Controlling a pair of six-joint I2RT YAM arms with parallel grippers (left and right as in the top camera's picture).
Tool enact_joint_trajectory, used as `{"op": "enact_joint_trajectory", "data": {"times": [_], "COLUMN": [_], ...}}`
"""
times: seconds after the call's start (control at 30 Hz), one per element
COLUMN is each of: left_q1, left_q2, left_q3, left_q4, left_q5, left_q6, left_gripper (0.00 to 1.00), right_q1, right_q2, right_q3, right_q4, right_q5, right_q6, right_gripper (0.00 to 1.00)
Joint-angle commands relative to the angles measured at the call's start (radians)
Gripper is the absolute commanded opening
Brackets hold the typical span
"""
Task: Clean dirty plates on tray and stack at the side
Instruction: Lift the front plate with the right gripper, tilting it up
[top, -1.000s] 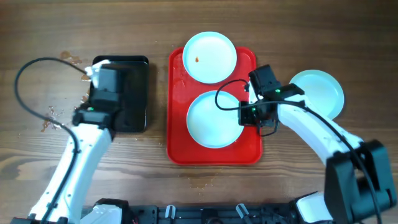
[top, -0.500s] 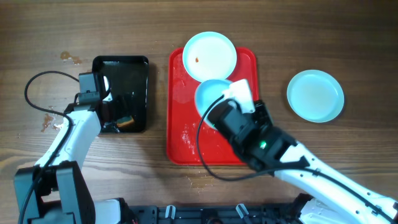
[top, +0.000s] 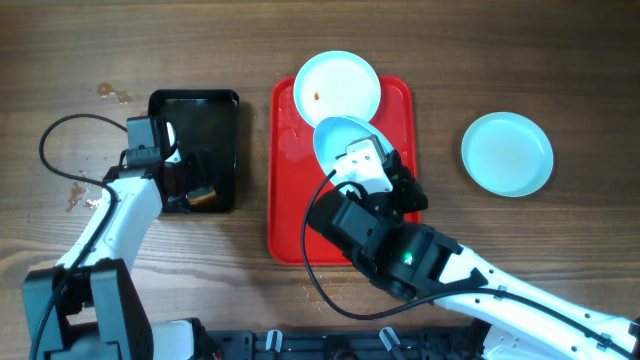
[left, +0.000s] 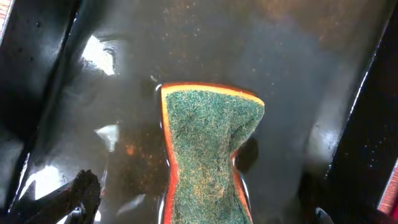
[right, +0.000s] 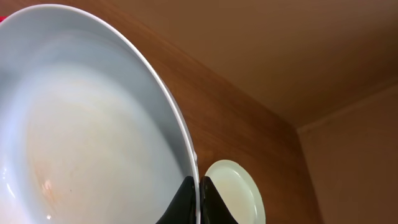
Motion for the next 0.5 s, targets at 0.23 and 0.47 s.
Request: {"op": "enact_joint_trajectory", "data": {"times": [0.23,0.47], "left_q1": [0.005,0.005], "left_q2": [0.002,0.002], "left_q3": [0.000,0.000], "left_q4": [0.000,0.000], "left_q5": [0.015,0.015], "left_q6": [0.009,0.009], "left_gripper": [1.00,1.00], "right_q1": [0.005,0.005], "right_q2": [-0.016,-0.016], "right_q3": [0.024,0.024], "right_q4": [0.007,0.043], "right_q5": [0.041,0.041], "right_q6": [-0.030,-0.031], "right_gripper": [0.04,0.04]}}
